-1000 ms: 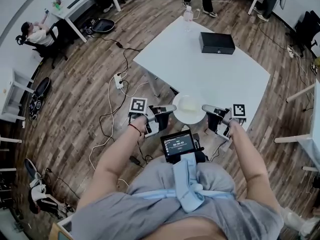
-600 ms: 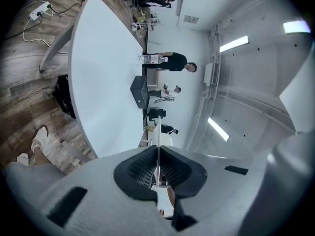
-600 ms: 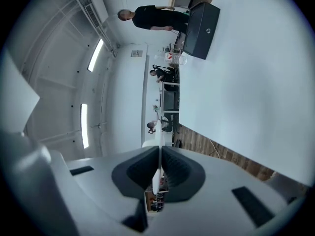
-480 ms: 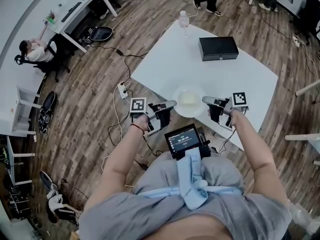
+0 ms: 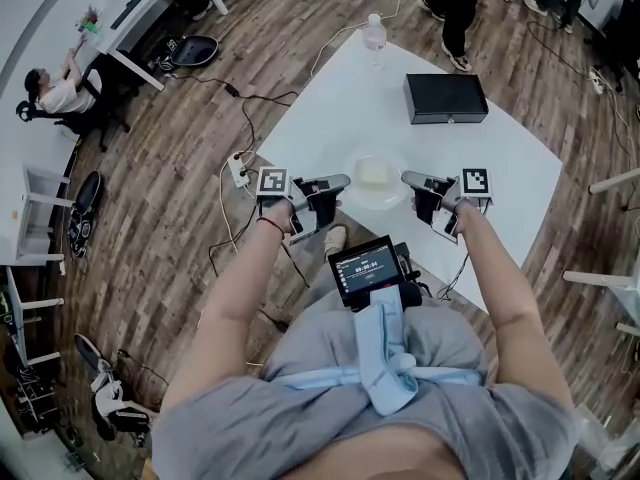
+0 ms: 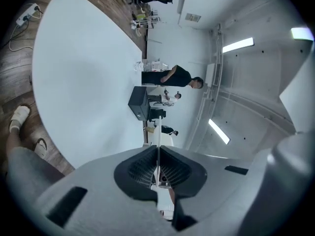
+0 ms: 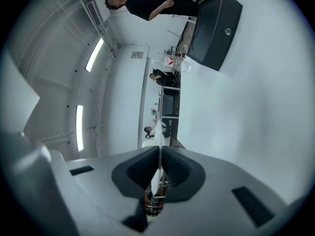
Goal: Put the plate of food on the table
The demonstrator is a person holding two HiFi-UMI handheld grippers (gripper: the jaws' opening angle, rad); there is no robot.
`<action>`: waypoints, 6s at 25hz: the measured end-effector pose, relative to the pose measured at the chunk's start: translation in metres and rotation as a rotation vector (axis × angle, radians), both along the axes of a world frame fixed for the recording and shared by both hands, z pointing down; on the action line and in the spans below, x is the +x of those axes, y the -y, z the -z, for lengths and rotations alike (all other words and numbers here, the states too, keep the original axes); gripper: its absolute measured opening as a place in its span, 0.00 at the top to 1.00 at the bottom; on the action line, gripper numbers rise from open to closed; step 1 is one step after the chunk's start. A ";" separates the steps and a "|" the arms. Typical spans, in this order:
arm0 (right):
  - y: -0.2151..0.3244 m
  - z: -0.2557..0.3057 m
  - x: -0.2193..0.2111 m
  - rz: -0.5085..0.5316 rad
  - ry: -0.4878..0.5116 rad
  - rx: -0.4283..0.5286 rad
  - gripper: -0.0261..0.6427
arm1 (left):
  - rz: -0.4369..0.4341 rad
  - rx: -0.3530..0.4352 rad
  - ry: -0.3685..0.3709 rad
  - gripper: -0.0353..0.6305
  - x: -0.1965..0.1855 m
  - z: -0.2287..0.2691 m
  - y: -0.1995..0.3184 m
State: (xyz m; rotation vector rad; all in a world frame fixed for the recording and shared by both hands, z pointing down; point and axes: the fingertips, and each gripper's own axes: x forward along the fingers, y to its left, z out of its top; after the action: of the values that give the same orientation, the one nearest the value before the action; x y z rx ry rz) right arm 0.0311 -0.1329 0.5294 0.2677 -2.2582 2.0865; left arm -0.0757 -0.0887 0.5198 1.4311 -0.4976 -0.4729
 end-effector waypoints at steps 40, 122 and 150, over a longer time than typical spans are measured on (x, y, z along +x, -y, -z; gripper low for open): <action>0.140 -0.143 -0.065 -0.332 -0.125 -0.181 0.90 | -0.384 -0.120 0.207 0.91 -0.073 -0.154 0.163; 0.050 0.008 -0.061 -0.335 -0.595 0.839 0.86 | -0.415 0.722 0.749 0.91 -0.054 -0.012 0.114; 0.031 0.043 -0.067 -0.402 -0.486 0.915 0.89 | -0.461 0.938 0.673 0.91 -0.035 0.019 0.088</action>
State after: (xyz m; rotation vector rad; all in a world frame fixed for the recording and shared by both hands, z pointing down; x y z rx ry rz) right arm -0.0356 -0.1638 0.4868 1.1786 -2.7576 0.7470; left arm -0.1103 -0.1765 0.5009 2.5584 -0.4619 0.2246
